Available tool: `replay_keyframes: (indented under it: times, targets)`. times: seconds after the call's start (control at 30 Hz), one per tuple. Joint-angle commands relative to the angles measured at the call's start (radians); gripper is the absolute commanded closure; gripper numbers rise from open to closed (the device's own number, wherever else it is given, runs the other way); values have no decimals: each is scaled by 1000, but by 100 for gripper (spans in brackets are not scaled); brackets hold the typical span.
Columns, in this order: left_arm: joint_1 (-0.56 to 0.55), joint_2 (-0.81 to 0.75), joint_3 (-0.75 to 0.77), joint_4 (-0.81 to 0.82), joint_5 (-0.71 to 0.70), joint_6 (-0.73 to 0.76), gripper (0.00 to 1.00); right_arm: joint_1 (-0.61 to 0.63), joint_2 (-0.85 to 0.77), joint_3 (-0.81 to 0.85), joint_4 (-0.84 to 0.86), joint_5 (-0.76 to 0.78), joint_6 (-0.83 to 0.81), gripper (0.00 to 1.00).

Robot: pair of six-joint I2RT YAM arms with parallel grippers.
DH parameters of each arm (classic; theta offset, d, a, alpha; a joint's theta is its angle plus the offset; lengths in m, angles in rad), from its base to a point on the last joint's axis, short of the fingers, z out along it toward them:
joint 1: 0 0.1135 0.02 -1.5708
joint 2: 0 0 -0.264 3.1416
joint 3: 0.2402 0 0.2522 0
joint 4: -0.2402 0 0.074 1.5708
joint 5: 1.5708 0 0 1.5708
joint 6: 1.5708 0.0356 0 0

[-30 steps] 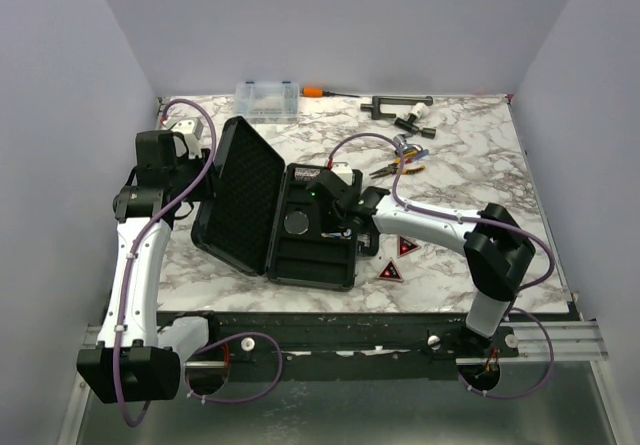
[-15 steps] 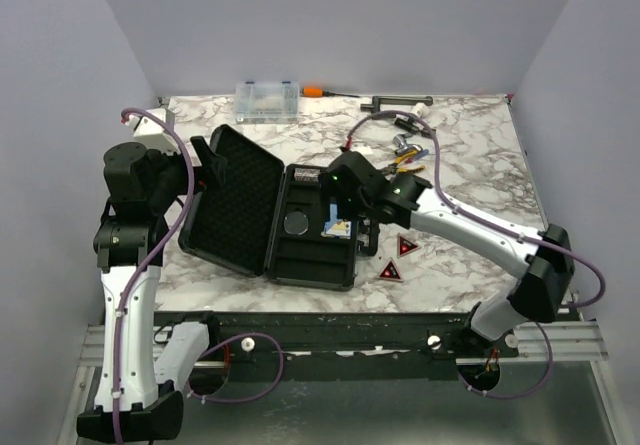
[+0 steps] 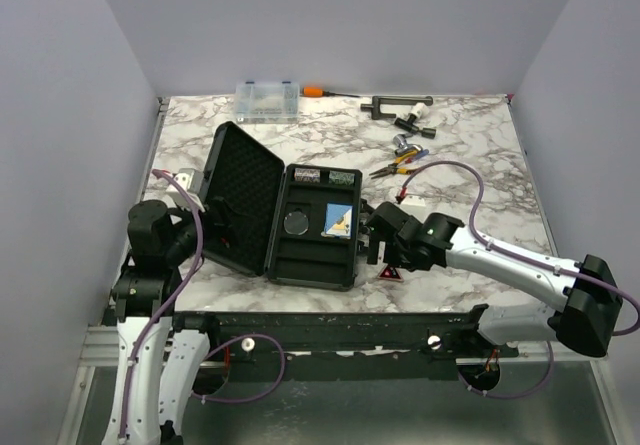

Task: Pack up texas hold em set

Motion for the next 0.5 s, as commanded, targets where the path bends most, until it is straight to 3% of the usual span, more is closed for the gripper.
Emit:
replay_keyframes:
  times: [0.0, 0.07, 0.2, 0.47]
  targets:
    - [-100, -38, -86, -1, 108, -94, 23, -1, -7, -33, -30, 48, 102, 5]
    - [-180, -28, -106, 11, 57, -125, 24, -2, -16, -24, -31, 88, 110, 0]
    - [-399, 39, -94, 32, -137, -165, 24, -41, 3, 59, -53, 156, 73, 0]
    - [-863, 308, -4, 143, -484, -197, 23, -328, 14, 298, -106, 189, -85, 0]
